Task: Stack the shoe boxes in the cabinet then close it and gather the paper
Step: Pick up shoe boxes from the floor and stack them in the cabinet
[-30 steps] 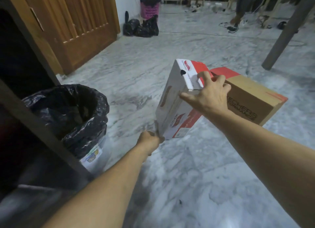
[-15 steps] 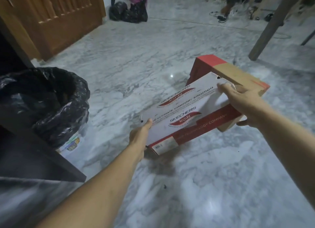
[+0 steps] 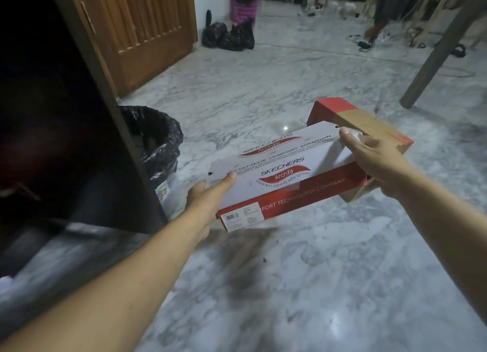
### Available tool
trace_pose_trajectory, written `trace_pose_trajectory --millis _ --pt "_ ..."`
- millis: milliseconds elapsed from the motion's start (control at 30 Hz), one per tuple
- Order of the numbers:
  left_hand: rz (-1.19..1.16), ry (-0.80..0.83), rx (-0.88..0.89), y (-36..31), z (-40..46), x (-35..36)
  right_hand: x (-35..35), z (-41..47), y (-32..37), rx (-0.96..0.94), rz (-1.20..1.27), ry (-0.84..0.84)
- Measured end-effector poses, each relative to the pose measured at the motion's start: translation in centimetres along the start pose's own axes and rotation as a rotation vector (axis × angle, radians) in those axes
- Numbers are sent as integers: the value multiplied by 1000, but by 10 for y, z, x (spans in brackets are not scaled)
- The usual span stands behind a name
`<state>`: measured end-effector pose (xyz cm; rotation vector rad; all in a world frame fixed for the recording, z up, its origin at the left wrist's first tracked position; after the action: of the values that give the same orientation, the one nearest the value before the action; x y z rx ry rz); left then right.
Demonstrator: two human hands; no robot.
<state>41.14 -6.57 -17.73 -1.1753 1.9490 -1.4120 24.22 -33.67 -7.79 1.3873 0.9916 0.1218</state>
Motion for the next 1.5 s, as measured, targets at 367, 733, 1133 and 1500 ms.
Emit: trace_pose_trajectory --millis 367,733,1133,1500 --pt "209 -37 156 -73 -151 -30 -43 -130 49 -119 36 171" --pt "237 -73 268 -148 -296 -115 -46 -262 148 -300 91 290" --pt "246 -289 376 -209 -407 -233 37 -316 260 -469 125 486" --pt "170 -576 469 -280 -507 -306 121 -346 383 -655 261 624"
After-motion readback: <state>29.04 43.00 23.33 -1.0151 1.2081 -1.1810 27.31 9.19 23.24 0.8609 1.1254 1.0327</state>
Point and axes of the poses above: each hand's wrist, its own z-axis towards the middle knuckle, its own x-axis out of the palm, y = z × x, the point moved 8 cm from there along z, towards the middle knuckle, and after that the axes turned 8 degrees about y, right-handed, at the moved point
